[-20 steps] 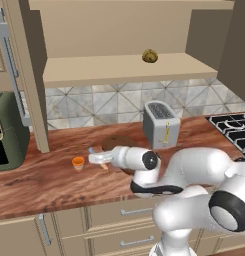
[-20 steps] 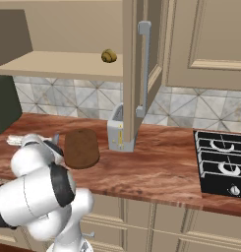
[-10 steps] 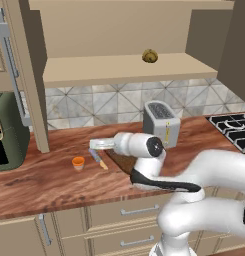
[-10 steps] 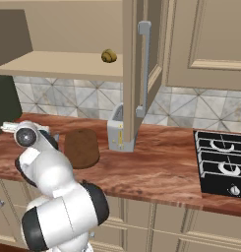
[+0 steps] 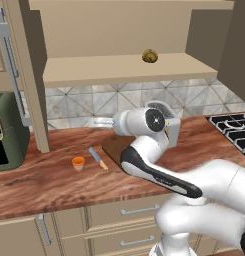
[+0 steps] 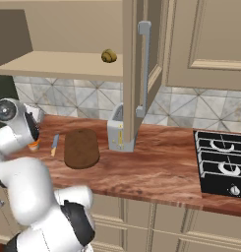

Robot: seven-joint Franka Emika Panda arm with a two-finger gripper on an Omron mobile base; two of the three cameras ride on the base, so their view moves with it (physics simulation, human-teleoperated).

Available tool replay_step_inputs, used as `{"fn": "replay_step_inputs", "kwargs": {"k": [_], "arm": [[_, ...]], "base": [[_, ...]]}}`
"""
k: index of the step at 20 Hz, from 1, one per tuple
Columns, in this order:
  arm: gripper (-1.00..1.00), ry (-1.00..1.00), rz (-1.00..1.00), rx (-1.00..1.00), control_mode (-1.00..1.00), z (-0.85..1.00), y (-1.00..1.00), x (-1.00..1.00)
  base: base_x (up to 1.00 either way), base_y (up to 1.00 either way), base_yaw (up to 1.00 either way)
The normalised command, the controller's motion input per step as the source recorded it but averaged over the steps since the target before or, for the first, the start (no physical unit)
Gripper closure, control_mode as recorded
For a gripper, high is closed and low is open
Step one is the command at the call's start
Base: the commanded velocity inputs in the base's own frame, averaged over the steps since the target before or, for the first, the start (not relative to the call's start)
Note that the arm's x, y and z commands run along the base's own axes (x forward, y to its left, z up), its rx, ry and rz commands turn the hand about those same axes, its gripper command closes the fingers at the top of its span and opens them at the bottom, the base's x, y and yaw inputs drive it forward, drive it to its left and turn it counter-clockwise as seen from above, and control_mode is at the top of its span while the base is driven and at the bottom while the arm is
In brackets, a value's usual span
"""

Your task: Pick the bread, place it on the cutting board, pick the jam, place it on the counter, and close the cabinet.

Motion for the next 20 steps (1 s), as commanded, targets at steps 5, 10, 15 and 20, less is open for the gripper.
{"fn": "replay_step_inputs", "kwargs": {"k": [5,10,15,20], "arm": [[-1.00,0.00,-0.11,-0.01,-1.00,0.27,-0.16,-0.21],[-1.00,0.00,-0.07,-0.06,-1.00,0.12,-0.26,-0.24],[-1.00,0.00,-0.01,-0.05,-1.00,0.11,-0.34,-0.04],[-1.00,0.00,0.00,-0.02,-1.00,0.14,-0.38,0.00]], "base": [[0.00,0.00,0.00],[0.00,0.00,0.00],[0.00,0.00,0.00],[0.00,0.00,0.00]]}}
